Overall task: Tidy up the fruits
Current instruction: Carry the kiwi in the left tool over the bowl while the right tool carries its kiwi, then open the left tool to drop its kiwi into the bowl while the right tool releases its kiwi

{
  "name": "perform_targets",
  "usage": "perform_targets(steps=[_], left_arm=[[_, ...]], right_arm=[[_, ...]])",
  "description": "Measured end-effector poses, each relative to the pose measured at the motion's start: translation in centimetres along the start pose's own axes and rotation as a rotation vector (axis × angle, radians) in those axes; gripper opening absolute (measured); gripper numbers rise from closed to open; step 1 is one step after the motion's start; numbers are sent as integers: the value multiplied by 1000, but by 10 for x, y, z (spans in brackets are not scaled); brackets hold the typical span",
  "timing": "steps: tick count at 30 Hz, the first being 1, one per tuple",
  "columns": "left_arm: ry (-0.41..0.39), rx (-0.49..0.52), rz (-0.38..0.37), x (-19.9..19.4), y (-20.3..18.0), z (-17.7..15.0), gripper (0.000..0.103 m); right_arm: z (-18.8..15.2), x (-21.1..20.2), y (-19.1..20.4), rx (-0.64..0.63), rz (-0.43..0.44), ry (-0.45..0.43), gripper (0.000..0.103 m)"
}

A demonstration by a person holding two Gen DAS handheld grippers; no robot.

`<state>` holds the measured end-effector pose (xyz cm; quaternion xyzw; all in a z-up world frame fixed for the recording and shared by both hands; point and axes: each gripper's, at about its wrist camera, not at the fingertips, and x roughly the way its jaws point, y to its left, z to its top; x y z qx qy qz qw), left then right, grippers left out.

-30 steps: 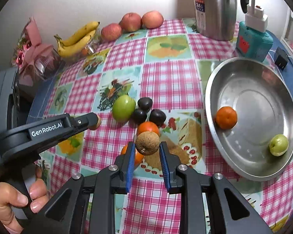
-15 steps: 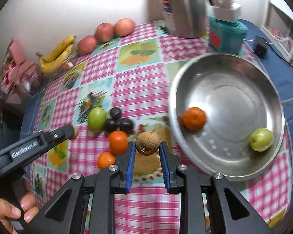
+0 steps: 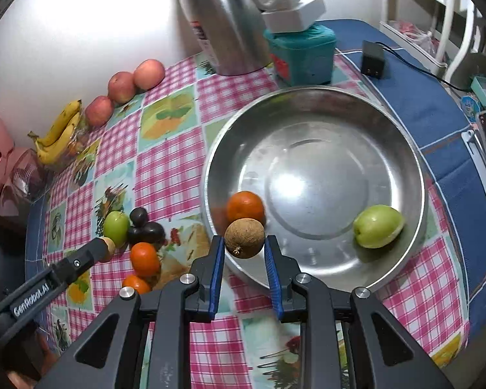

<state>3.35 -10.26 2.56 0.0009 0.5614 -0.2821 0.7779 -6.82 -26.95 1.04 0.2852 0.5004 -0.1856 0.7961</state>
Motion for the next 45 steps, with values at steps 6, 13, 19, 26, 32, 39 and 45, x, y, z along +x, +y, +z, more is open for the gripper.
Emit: perform_targets(steps=[6,13,19,26,32,39,45], left_arm=[[-17,135,-27,4,-47,-9,26],[-31,256,-76,17,-88,-20,26],[-6,288,-102,38,-102,-25,26],[19,327,-77,55,-111,-33,26],[28,341,-59,59,-112,-35,26],[38,343,-52,62,-112,-36,26],[44,341,-47,62,-112,-36,26]], right_arm=[[4,-5,-21,49,-7,-14,26],[8,-16,-50,121,-24,-49,26],[9,-17,-69,161,-39,-52,26],[7,-2,-76,172,-41,-1,27],[5,4,-74,171,-42,19,27],[3,6,-73,171,-44,28,27],[3,8,-73,170,-46,33,27]])
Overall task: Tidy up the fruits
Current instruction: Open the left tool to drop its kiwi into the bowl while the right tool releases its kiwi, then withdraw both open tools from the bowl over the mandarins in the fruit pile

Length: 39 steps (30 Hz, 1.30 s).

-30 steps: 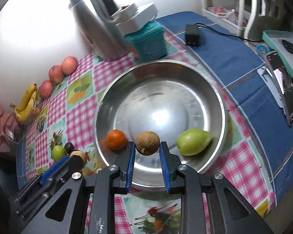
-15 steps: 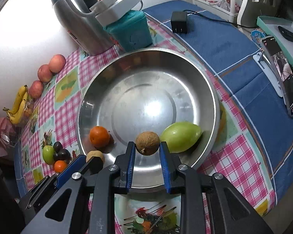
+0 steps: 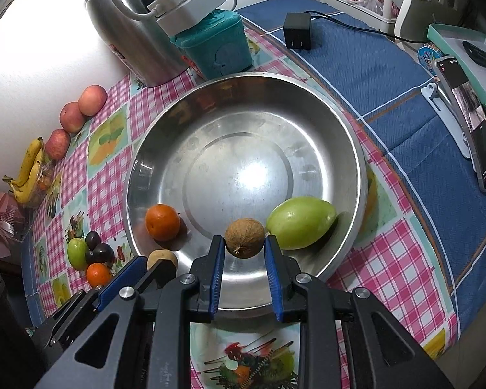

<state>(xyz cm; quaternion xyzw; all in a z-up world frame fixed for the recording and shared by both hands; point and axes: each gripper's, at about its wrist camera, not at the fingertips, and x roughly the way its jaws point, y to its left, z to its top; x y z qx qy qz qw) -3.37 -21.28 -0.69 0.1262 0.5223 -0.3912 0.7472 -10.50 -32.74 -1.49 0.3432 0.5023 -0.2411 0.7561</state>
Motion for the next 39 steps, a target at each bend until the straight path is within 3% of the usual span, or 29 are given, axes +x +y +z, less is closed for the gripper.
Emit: perform_targets(steps=[27,39], left_arm=[[15,-2,2,1,-1,0,28],[21,-56,32,-3,14,2,32]], right_arm=[[-1,1,2,-7,-2,-5,27],[0,1,1,0,-10,-6,27]])
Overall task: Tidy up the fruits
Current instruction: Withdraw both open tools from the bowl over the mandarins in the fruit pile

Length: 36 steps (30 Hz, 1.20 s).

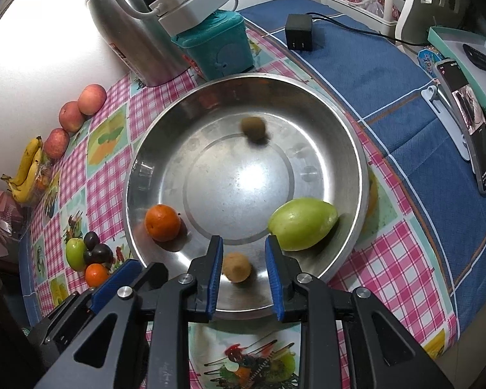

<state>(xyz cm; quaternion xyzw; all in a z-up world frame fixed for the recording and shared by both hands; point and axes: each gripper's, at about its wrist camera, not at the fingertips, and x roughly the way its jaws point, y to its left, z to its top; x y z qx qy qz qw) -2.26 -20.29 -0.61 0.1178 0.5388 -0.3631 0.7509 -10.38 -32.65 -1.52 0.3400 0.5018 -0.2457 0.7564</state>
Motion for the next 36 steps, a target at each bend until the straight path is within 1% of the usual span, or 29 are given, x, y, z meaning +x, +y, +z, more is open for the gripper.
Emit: perform_targets(steps=[5,14,18,22,23,24,25,26,27,28,30,32,34,36], left_arm=[[0,-48,25,-3,13,2,32],[-14,-212,126,-18,61,4,32],[-30,-272,150,-28,80,5,32],[-47,-306,170,-37,91,6,32],[-48,-313,171,-38,94,6,34],[-45,-320,169,-39,96,6,39],[-42,-326,169,-38,99,6,58],[-37,-333,176,-37,100,6,74],[-33,-339,190,-36,102,5,76],[-29,-342,203,-34,103,5,76],[-18,-352,219,-31,107,4,77],[-6,-368,228,-28,111,1,81],[4,-380,234,-26,115,-1,84],[9,-393,240,-26,118,-2,87]], right_arm=[[0,-1,0,-1,2,-3,27],[0,-1,5,-18,2,-4,27],[-2,-2,10,-41,4,-5,27],[-2,-5,17,-71,9,-13,27],[-3,-5,19,-77,9,-14,27],[-3,-5,20,-80,9,-14,27],[-3,-5,21,-86,6,-13,27],[-3,-4,22,-90,3,-13,27],[-4,-4,22,-93,-2,-13,31],[-4,-2,23,-97,-14,-13,48],[-5,-1,25,-110,-34,-20,63],[-5,0,26,-124,-36,-21,63],[-5,2,27,-134,-34,-22,67],[-6,3,30,-147,-40,-23,68]])
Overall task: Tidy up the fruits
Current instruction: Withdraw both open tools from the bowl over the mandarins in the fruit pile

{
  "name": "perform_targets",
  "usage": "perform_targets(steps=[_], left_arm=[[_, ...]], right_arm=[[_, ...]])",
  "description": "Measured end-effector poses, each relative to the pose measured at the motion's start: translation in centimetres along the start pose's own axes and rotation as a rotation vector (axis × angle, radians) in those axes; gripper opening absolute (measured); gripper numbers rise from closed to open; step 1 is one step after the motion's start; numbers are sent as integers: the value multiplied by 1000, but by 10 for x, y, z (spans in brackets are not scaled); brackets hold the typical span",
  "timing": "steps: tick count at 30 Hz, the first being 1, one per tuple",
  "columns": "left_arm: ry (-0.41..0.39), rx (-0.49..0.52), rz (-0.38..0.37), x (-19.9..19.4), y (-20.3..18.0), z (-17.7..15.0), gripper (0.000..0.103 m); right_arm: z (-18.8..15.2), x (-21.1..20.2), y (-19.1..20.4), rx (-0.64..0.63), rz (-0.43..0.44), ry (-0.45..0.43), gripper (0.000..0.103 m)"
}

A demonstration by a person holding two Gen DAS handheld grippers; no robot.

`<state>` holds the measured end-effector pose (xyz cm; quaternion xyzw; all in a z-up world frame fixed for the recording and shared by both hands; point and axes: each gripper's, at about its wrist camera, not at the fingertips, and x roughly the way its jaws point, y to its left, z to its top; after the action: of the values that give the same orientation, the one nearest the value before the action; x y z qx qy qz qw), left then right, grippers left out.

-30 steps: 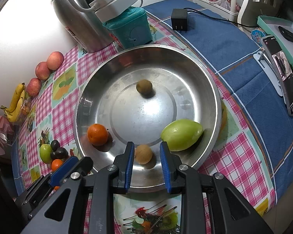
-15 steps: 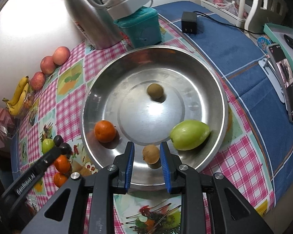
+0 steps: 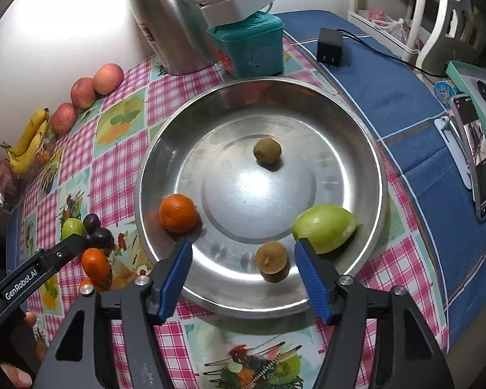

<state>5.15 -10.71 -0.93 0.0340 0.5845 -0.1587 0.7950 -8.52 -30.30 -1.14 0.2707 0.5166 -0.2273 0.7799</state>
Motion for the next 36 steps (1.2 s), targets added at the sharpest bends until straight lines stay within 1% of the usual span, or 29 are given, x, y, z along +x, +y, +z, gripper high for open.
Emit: perform_targets(steps=[4,6,7,8,9,11,12,13,15,26,32,36], left_arm=[[3,-18,0,1,5,0,90],[0,-24,1,1,7,0,94],[-3,-28,2,1,8,0,100],[-7,-30,3,1,9,0,103],[-12,-29,7,0,9,0,103],[-16,-24,21,0,10,0,103],[-17,-24,28,1,11,0,103],[-16,-27,28,2,12,0,103],[-15,-35,25,2,15,1,103],[-37,-14,37,-4,19,0,103],[-65,-2,44,-13,25,-3,103],[-84,-15,46,-20,35,-4,103]], right_arm=[[0,2,1,-6,0,8,68],[0,3,1,-6,-2,9,68],[-1,3,1,-7,-3,9,68],[-1,3,1,-8,-2,8,68],[-1,3,1,-9,0,5,68],[-1,3,1,-11,0,-5,82],[-1,4,1,-13,-3,-12,95],[-1,3,2,-17,-9,-21,98],[-1,2,3,-24,-18,-28,98],[-1,-3,7,-38,5,-79,98],[-4,-3,12,-50,15,-91,99],[-7,-6,20,-79,23,-121,99]])
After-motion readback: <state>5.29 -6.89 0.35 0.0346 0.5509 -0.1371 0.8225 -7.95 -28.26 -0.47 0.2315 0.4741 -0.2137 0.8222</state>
